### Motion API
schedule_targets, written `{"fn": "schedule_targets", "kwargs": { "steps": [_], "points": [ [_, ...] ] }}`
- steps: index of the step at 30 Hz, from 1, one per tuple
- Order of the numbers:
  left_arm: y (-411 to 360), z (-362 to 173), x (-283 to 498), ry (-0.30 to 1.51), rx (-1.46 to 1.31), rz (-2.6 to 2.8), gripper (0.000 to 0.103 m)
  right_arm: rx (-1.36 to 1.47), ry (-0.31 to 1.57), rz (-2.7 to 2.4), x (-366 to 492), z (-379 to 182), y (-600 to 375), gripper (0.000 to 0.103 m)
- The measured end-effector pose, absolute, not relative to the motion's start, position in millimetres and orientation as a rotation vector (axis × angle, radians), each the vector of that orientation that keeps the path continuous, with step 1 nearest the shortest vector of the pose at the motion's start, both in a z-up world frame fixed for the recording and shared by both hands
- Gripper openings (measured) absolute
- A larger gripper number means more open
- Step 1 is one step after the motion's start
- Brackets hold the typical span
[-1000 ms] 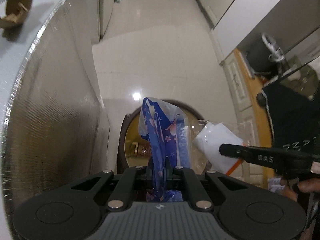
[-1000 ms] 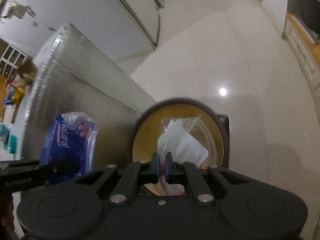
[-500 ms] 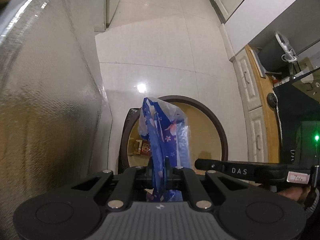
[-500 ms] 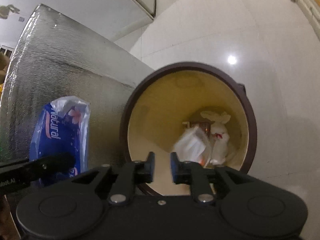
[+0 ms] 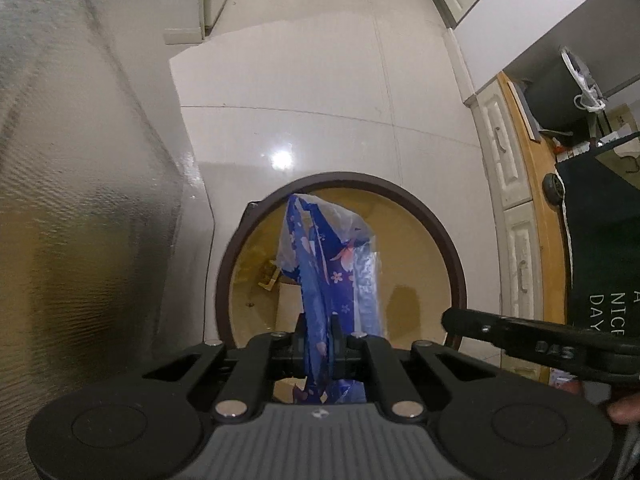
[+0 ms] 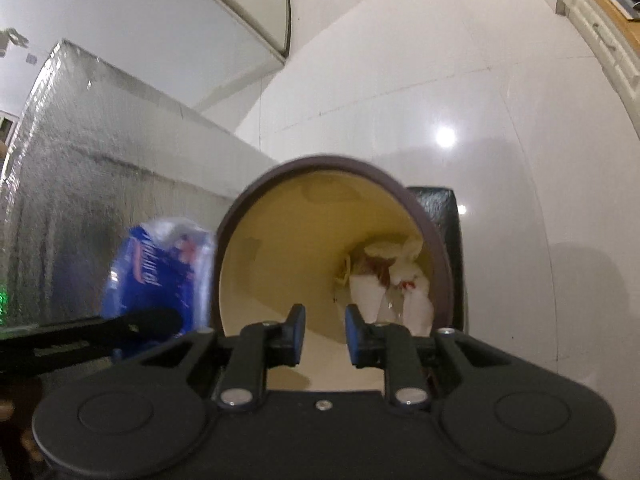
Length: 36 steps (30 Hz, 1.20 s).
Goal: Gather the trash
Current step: 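Open both tools to drop the blue bag and clear bag into the bin, then move both tools back over the table toward the bottle and teal cap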
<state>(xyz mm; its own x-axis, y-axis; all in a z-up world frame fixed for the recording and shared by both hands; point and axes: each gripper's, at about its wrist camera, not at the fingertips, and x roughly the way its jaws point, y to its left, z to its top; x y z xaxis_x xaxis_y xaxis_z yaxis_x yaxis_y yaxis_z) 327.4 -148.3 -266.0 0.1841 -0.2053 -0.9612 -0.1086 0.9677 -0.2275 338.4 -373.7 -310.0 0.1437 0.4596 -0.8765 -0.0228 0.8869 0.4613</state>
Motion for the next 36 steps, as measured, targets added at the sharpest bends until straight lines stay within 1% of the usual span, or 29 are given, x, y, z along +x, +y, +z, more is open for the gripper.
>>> {"fn": "schedule_targets", "kwargs": {
  "steps": [3,5,6,7,8,9,14,16,18,21,22,24,26,27,28,31,33,34,36],
  "points": [
    [-154.6,-277.3,330.2,1.400,-0.284,-0.071,0.009,0.377,1.367,0.364,335.6,-303.6,-380.6,0.027],
    [-158.9,-283.1,331.6,1.399,-0.288,-0.072,0.019,0.386,1.355,0.360,333.9,-300.4,-384.6,0.028],
    [-159.5,-285.3,331.1,1.400,-0.289,-0.067,0.040,0.390,1.351,0.357,334.3,-299.1,-386.6,0.028],
    [-159.7,-286.9,330.4,1.404,-0.285,-0.057,0.065,0.391,1.346,0.354,333.5,-297.6,-388.7,0.028],
    [-159.8,-287.8,329.4,1.406,-0.270,-0.044,0.074,0.390,1.344,0.353,333.4,-295.8,-392.1,0.028],
    [-159.7,-288.0,328.1,1.404,-0.254,-0.037,0.078,0.387,1.343,0.351,333.2,-296.0,-393.0,0.028],
    [-151.8,-288.7,322.8,1.423,-0.234,-0.032,0.078,0.382,1.347,0.340,328.9,-295.5,-394.1,0.028],
    [-150.3,-288.1,321.0,1.423,-0.225,-0.028,0.080,0.377,1.344,0.339,327.4,-294.4,-393.4,0.029],
    [-147.8,-286.0,318.6,1.415,-0.220,-0.028,0.083,0.356,1.336,0.341,325.4,-292.3,-390.7,0.032],
    [-148.1,-282.6,316.8,1.395,-0.206,-0.023,0.088,0.307,1.304,0.342,322.0,-285.4,-386.0,0.039],
    [-148.4,-281.3,316.6,1.388,-0.203,-0.021,0.089,0.296,1.292,0.343,321.0,-283.5,-384.9,0.046],
    [-146.9,-278.1,314.2,1.373,-0.198,-0.020,0.092,0.275,1.284,0.343,320.3,-280.5,-382.9,0.052],
    [-145.9,-275.1,311.5,1.360,-0.192,-0.019,0.094,0.247,1.272,0.336,317.5,-276.6,-381.9,0.064],
    [-145.0,-273.4,309.8,1.354,-0.191,-0.018,0.096,0.231,1.262,0.328,315.9,-275.2,-381.6,0.067],
    [-144.1,-271.8,308.3,1.348,-0.192,-0.016,0.097,0.220,1.256,0.316,314.4,-274.0,-381.6,0.072],
    [-141.1,-268.7,304.2,1.337,-0.191,-0.013,0.102,0.209,1.254,0.276,310.6,-273.3,-384.5,0.075],
    [-139.6,-267.1,301.9,1.330,-0.186,-0.013,0.103,0.189,1.253,0.254,308.2,-273.4,-385.8,0.087],
    [-139.0,-266.0,300.7,1.325,-0.184,-0.014,0.103,0.180,1.253,0.248,306.5,-273.1,-386.0,0.095],
    [-137.3,-264.3,298.2,1.316,-0.182,-0.014,0.103,0.160,1.252,0.242,303.3,-272.4,-386.1,0.096]
  ]
}}
